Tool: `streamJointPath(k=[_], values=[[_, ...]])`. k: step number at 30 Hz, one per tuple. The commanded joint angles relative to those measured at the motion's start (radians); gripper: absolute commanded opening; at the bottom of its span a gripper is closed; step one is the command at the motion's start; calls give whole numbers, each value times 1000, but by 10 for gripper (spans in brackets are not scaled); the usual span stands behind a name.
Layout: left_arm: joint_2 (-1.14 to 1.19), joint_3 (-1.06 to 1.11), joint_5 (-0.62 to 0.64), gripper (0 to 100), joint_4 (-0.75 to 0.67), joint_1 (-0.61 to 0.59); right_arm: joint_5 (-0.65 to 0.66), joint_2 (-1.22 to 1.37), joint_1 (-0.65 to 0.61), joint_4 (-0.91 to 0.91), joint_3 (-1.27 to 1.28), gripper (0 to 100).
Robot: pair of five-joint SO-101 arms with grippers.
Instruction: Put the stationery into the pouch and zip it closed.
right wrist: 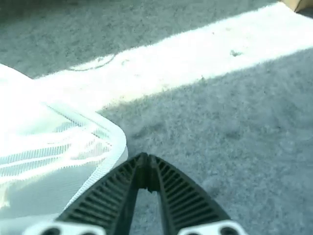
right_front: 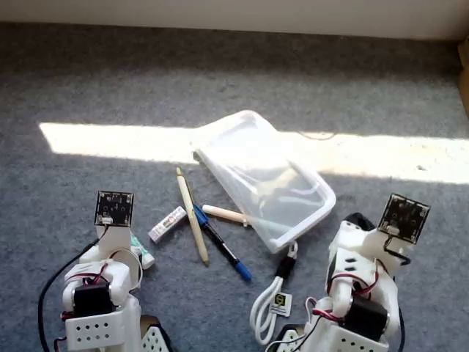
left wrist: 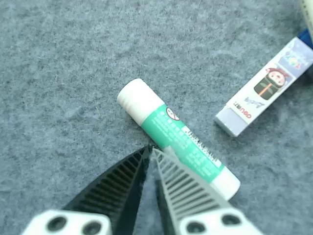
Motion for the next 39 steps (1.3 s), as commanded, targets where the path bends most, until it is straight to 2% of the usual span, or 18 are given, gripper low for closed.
streamJointPath(k=[1, 3, 11, 17, 23, 35, 39], values=[[-7, 19, -5, 14, 3, 8, 150, -12, 16, -16, -108, 16], [-7, 19, -5, 14, 3, 8, 195, -12, 13, 36, -156, 16], [-7, 19, -5, 14, 3, 8, 204, -10, 7, 252, -414, 17], [-7, 19, -5, 14, 3, 8, 247, -8, -61, 332, -559, 17], [-7, 19, -5, 14, 3, 8, 272, -5, -65, 358, -615, 17], [-7, 19, -5, 14, 3, 8, 269, 443, -68, 532, -826, 22], [-7, 19, -5, 14, 3, 8, 267, 456, -68, 555, -835, 111]])
